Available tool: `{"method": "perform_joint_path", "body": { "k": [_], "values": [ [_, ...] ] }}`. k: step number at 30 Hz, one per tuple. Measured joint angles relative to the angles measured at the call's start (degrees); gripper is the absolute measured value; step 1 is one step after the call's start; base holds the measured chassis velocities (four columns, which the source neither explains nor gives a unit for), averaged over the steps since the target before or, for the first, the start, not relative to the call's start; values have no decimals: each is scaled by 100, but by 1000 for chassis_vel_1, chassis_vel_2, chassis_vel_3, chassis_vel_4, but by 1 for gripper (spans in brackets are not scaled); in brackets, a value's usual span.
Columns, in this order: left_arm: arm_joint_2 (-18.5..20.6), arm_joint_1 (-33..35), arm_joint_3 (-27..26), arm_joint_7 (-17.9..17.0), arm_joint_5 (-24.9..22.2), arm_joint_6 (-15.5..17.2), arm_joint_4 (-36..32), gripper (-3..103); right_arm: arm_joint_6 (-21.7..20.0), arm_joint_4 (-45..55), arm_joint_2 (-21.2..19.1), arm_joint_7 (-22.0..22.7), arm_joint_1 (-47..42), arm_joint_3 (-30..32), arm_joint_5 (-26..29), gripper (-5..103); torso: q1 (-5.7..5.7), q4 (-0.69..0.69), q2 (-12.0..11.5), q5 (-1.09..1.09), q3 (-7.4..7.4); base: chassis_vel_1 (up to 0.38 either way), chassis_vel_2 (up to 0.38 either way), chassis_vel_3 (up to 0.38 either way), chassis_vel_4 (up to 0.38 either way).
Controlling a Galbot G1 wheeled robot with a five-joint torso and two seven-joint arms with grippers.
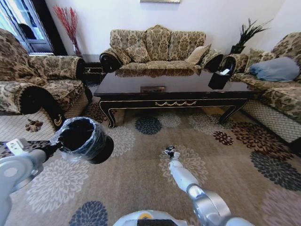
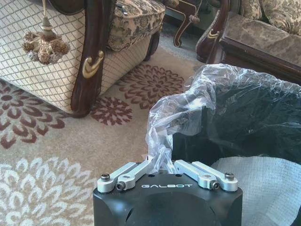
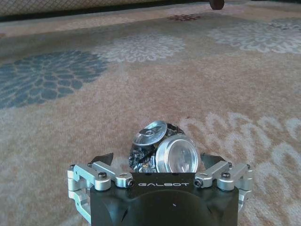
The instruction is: Move to the front of the table and pick up the trash from the floor, then place it into the trash bin.
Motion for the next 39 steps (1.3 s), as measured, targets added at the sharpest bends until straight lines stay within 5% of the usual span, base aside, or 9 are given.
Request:
{"method": "perform_joint_path", "body": {
  "k": [12, 19, 21, 23, 39],
  "values": [
    [-5, 75, -58, 13, 4, 0, -74, 2, 220, -630, 23, -213, 334, 334, -915, 99, 0, 0, 0, 0, 0, 0, 0, 0, 0],
    [6, 132, -140, 13, 2, 0, -114, 2, 203, -764, 29, -255, 460, 310, -1031, 70, 0, -2, 0, -1, -1, 0, 0, 0, 0],
    [12, 137, -146, 14, 0, 0, -117, 2, 192, -785, 34, -256, 467, 309, -1065, 70, 0, -1, 0, -1, -1, 0, 0, 0, 0],
    [33, 143, -155, 13, -2, 0, -120, 2, 177, -821, 42, -254, 470, 318, -1139, 53, 0, -2, 0, -2, -2, 0, 0, 0, 0],
    [44, 41, -6, 16, 5, 0, -51, 2, 247, -424, -92, -284, 67, 151, -1191, 40, 0, 3, 0, 5, 3, 0, 0, 0, 0]
  ]
}}
